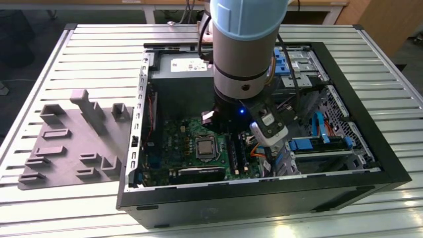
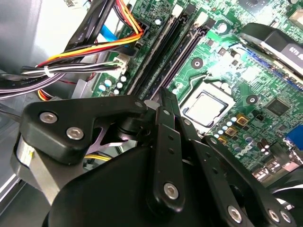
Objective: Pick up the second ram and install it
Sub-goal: 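Press down the second ram until it locks into place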
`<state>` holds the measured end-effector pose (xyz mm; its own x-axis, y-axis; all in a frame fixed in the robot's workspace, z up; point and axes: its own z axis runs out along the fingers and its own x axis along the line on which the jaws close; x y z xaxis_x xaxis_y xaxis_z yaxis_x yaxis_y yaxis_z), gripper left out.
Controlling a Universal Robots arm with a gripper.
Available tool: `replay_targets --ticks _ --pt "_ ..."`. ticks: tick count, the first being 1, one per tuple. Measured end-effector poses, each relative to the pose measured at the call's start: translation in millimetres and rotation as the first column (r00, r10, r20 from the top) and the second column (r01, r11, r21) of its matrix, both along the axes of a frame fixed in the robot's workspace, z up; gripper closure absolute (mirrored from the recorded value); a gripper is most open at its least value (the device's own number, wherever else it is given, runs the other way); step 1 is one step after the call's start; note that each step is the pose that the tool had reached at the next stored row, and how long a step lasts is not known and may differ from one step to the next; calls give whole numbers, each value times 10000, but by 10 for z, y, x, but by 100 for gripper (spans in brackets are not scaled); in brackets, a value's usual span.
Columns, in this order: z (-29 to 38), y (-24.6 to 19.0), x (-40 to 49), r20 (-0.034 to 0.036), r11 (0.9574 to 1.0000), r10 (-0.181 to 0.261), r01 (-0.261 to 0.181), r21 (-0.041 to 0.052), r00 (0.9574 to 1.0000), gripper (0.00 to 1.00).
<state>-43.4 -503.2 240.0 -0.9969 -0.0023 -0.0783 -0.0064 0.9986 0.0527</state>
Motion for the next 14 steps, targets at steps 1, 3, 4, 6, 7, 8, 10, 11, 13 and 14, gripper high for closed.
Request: replay_targets --ticks 1,3,4,6,7,8,10,11,13,14 --pt "0 0 0 0 10000 0 0 0 10000 89" --pt "0 -1 0 0 10000 0 0 0 10000 89" --pt "0 -2 0 -1 10000 0 0 -1 10000 89" --pt "0 -10 0 0 10000 1 -1 0 10000 89" --pt "0 -16 0 0 10000 1 -1 0 10000 89" --pt "0 -22 0 0 10000 1 -1 0 10000 89" --pt "-1 -43 0 0 10000 0 0 1 10000 89" --pt "-1 -56 0 0 10000 1 -1 0 10000 89" --pt "-2 -87 0 -2 10000 1 -1 -1 10000 89" --pt "-3 -102 0 -3 10000 0 0 -1 10000 89"
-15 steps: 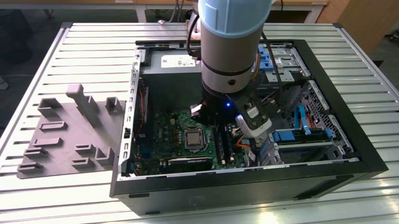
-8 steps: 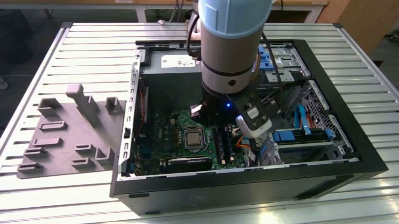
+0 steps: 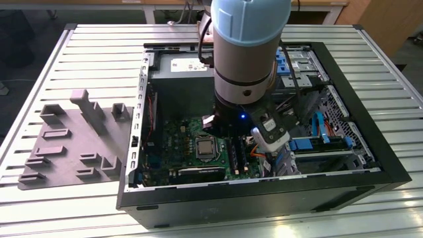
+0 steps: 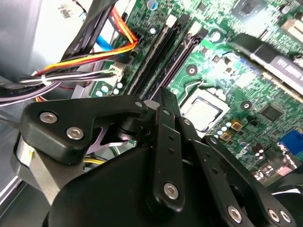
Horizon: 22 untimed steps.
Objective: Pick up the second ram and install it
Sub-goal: 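Press down the second ram until it locks into place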
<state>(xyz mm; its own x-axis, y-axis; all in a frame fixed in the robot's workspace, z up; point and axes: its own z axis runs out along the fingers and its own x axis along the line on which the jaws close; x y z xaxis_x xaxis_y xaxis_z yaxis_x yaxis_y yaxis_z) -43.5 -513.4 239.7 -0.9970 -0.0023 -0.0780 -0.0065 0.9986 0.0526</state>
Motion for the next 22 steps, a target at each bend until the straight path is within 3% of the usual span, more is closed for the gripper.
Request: replay_targets --ticks 6,22 --pt "-8 -45 3 -4 10000 -1 1 2 10000 89" --pt "-30 -52 73 -7 10000 -1 1 1 10000 89"
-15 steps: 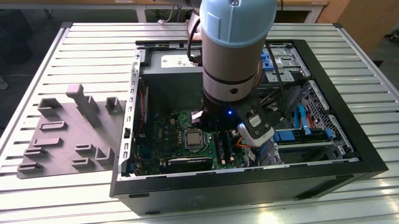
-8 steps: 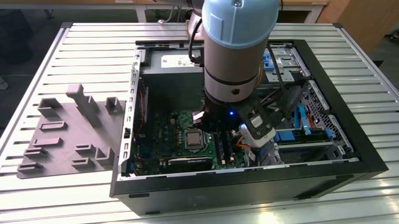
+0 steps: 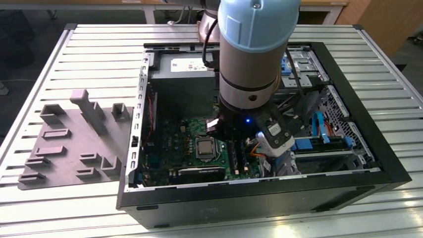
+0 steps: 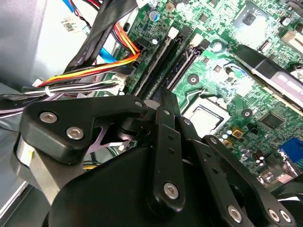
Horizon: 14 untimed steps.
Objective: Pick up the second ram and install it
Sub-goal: 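Press down the second ram until it locks into place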
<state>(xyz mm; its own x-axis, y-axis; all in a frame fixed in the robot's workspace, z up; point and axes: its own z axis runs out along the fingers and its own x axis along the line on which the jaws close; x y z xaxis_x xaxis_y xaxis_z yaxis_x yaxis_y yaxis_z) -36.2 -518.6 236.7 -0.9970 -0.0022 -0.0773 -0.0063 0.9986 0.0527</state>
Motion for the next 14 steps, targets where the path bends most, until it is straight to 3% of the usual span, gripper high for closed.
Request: replay_targets --ticks 14 --pt "-24 0 25 -2 10000 0 0 -2 10000 89"
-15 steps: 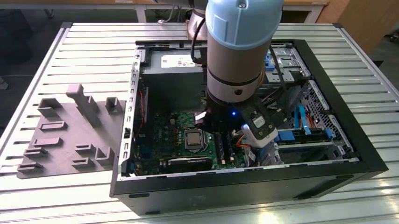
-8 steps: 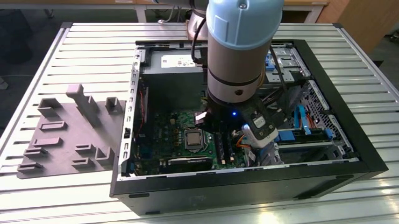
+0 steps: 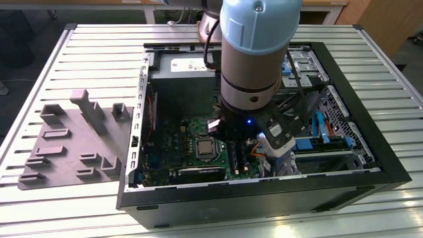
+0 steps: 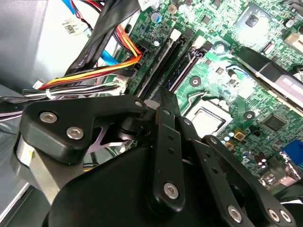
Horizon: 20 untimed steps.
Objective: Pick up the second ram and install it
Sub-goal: 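Press down the second ram until it locks into place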
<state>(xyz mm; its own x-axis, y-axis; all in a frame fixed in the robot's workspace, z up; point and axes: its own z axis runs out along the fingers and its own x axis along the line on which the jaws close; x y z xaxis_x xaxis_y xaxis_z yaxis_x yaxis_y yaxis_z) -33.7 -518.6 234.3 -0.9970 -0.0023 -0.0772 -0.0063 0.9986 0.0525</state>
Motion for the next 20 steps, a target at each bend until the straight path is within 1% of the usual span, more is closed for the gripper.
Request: replay_targets --ticks 13,20 --pt "-12 -3 17 -1 10000 0 0 3 10000 89" --pt "-30 -13 -3 -2 10000 0 0 1 10000 89"
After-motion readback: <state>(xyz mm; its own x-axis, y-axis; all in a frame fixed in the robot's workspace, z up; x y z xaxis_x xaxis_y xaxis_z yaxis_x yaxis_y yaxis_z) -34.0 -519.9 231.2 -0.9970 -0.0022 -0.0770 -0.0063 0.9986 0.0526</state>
